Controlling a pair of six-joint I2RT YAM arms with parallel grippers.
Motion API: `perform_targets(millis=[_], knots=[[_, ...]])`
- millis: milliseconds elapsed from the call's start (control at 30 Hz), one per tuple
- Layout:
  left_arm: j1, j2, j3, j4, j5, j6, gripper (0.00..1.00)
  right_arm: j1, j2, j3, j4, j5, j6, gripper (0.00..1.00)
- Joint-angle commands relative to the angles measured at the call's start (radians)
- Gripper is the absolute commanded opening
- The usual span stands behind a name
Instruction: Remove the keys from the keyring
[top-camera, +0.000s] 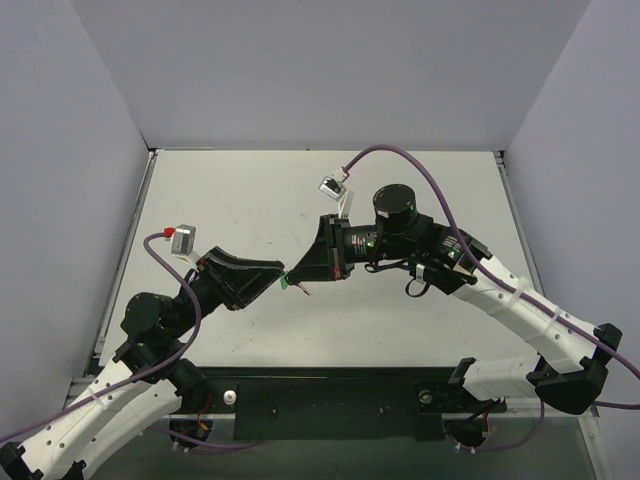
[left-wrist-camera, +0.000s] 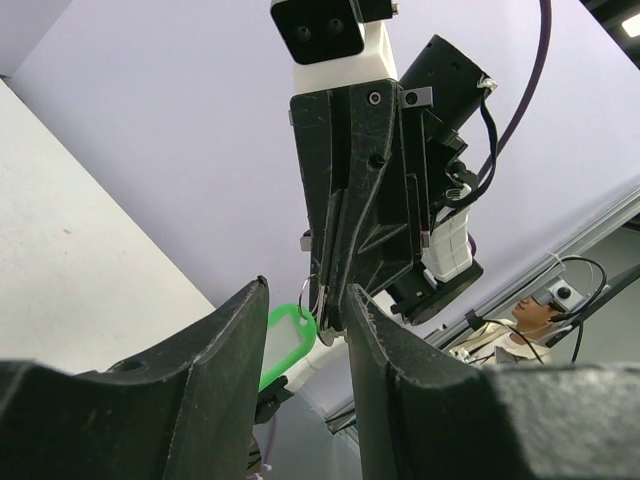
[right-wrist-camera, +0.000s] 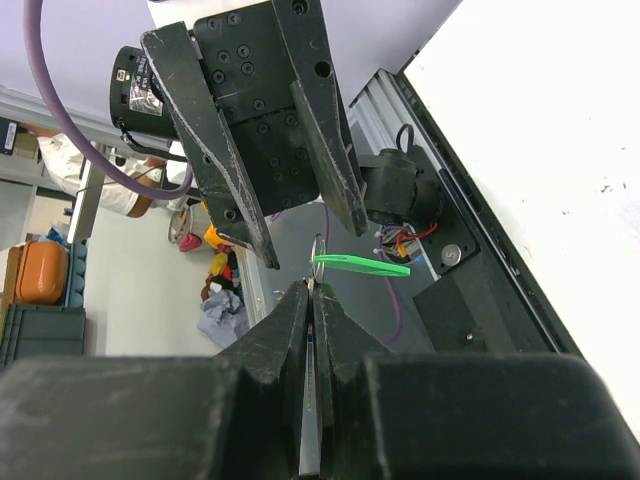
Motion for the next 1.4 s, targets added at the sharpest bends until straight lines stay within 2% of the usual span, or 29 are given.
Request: perform_targets(millis=[0, 167, 233, 267, 367, 567, 900, 1233, 1367], knots=[[-0.004, 0.002, -0.007, 0.08, 0.018, -0.014, 0.45, 0.01, 0.008, -0.008, 0.056, -0.018, 0.01, 0.0], [-0.005, 0.01, -0.005, 0.084, 0.024, -0.019, 0.39, 0.015, 0.01, -0.006, 0.061, -0.019, 0.013, 0.0], [-0.004, 0.013, -0.005, 0.085, 0.025, -0.019, 0.22, 0.015, 0.011, -0.005, 0.062, -0.019, 0.013, 0.0], [-0.004, 0.013, -0.005, 0.082, 0.027, -0.019, 0.1, 0.017, 0.013, -0.005, 0.061, -0.019, 0.013, 0.0], [-0.005, 0.013, 0.002, 0.074, 0.028, -0.017, 0.0, 0.021, 0.011, -0.002, 0.059, -0.018, 0.013, 0.0], [-0.005, 0.033, 0.09, -0.059, 0.088, 0.061, 0.0, 0.024, 0.014, 0.017, 0.015, -0.024, -0.014, 0.0], [-0.005, 0.161, 0.347, -0.444, 0.258, 0.294, 0.0, 0.023, 0.016, 0.051, -0.063, -0.041, -0.053, 0.0], [-0.004, 0.26, 0.47, -0.558, 0.378, 0.404, 0.0, 0.03, 0.034, 0.078, -0.086, -0.045, -0.062, 0.0], [-0.004, 0.281, 0.484, -0.555, 0.424, 0.414, 0.0, 0.032, 0.04, 0.083, -0.09, -0.045, -0.065, 0.0]])
